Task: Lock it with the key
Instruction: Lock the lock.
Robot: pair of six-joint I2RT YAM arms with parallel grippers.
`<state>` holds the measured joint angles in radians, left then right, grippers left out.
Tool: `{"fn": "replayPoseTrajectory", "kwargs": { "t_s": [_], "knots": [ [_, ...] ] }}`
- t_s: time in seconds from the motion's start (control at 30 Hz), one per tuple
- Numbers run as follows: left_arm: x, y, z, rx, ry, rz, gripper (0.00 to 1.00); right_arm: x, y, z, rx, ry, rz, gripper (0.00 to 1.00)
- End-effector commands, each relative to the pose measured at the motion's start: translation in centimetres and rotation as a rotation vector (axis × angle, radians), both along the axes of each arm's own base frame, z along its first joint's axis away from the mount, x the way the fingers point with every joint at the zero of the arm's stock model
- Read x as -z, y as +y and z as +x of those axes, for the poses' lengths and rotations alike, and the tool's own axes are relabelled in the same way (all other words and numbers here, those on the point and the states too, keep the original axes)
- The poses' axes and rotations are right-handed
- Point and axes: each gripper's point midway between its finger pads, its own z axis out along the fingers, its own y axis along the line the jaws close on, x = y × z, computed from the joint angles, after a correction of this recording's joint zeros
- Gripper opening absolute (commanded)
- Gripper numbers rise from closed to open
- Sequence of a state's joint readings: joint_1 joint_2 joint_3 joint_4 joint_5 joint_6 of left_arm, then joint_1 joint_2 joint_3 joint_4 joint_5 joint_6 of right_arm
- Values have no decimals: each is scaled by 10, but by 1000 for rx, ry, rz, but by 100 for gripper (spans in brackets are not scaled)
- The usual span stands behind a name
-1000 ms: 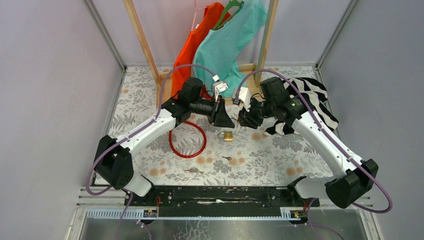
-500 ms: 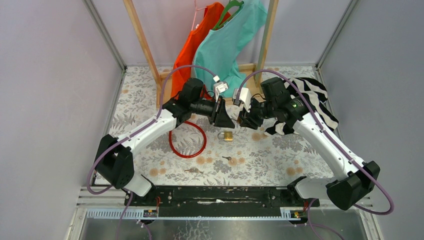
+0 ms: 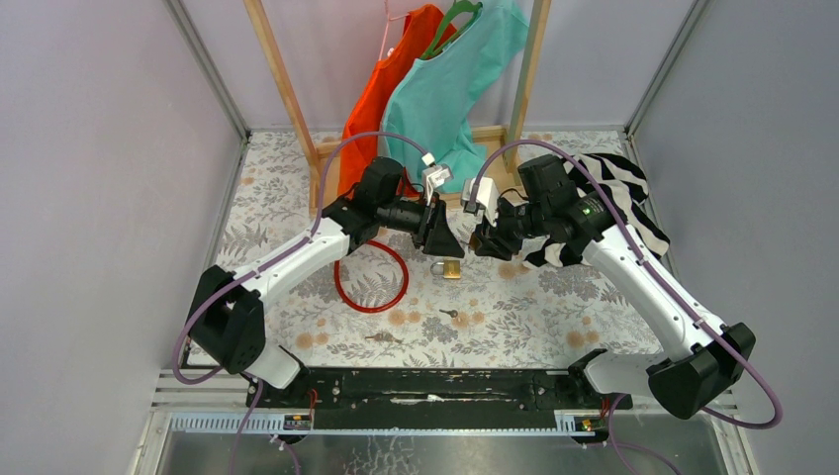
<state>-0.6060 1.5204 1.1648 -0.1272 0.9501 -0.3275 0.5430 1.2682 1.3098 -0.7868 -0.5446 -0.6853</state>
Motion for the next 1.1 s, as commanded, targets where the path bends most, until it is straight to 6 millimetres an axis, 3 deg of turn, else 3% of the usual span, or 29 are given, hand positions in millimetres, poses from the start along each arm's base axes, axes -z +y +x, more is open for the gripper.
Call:
{"fn": "replayPoseTrajectory", "kwargs": {
  "t_s": [0.0, 0.13, 0.47, 0.73, 1.07],
  "knots": [
    [-10, -1, 1, 11, -59, -42, 51, -18, 6, -8, -53, -36, 45, 0],
    [-13, 0, -2, 21, -64, -55, 53, -16, 6, -9, -58, -30, 40, 0],
    [-13, 1, -3, 30, -65, -60, 39, -13, 5, -13, -69, -16, 36, 0],
    [-14, 0, -3, 27, -62, -61, 46, -9, 4, -15, -80, -11, 27, 0],
    [-13, 3, -5, 34, -64, -65, 34, -7, 3, -13, -76, -17, 19, 0]
  ]
}}
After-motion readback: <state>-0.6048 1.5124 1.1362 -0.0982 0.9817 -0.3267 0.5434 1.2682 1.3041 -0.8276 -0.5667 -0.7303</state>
